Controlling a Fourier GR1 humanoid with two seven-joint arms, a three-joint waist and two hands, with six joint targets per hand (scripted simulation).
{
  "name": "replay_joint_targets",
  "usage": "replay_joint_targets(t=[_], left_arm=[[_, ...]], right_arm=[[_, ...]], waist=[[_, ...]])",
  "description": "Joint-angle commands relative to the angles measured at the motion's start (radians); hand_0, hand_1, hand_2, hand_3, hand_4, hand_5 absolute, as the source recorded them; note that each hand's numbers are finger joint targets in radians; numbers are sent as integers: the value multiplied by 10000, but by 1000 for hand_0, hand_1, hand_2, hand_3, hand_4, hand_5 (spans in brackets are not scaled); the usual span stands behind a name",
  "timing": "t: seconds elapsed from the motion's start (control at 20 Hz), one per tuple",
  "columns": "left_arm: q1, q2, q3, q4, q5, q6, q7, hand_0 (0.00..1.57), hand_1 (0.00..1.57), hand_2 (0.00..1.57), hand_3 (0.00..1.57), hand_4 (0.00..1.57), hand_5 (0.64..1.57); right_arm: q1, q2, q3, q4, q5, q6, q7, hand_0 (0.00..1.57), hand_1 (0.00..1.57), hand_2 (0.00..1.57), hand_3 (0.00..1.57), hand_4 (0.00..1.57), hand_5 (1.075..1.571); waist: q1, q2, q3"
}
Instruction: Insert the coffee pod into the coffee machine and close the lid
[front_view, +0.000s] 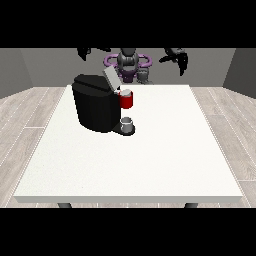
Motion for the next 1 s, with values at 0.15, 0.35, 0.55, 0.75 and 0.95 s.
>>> replay_joint_targets(t=[0.15, 0.35, 0.55, 0.75, 0.95], left_arm=[[-76, -185, -801, -1565, 701, 279, 1220, 0, 0, 0, 0, 342, 1571], [621, -188, -1120, -2260, 812, 604, 613, 0, 0, 0, 0, 301, 1571], [1021, -190, -1760, -3469, 1290, 545, 1429, 0, 0, 0, 0, 374, 1571], [1470, 99, -1259, -3840, 1223, 584, 1150, 0, 0, 0, 0, 377, 1571], [1525, 339, -1275, -4522, 1612, 295, 1529, 0, 0, 0, 0, 376, 1571]], right_arm=[[-832, 166, -383, 824, -659, 140, 439, 0, 0, 0, 0, 83, 1571], [-1843, -211, -990, 1205, -1335, 316, 628, 0, 0, 0, 0, 97, 1571], [-1736, 21, -860, 2056, -1098, 105, -88, 0, 0, 0, 0, 65, 1571], [-2414, -31, -468, 1845, -932, 23, 566, 0, 0, 0, 0, 0, 1571], [-2574, -138, -471, 2443, -1010, 422, 50, 0, 0, 0, 0, 0, 1571]], waist=[[319, 605, 4], [244, 1405, 1], [529, 1603, 3], [101, 1852, 0], [239, 2181, 1]])
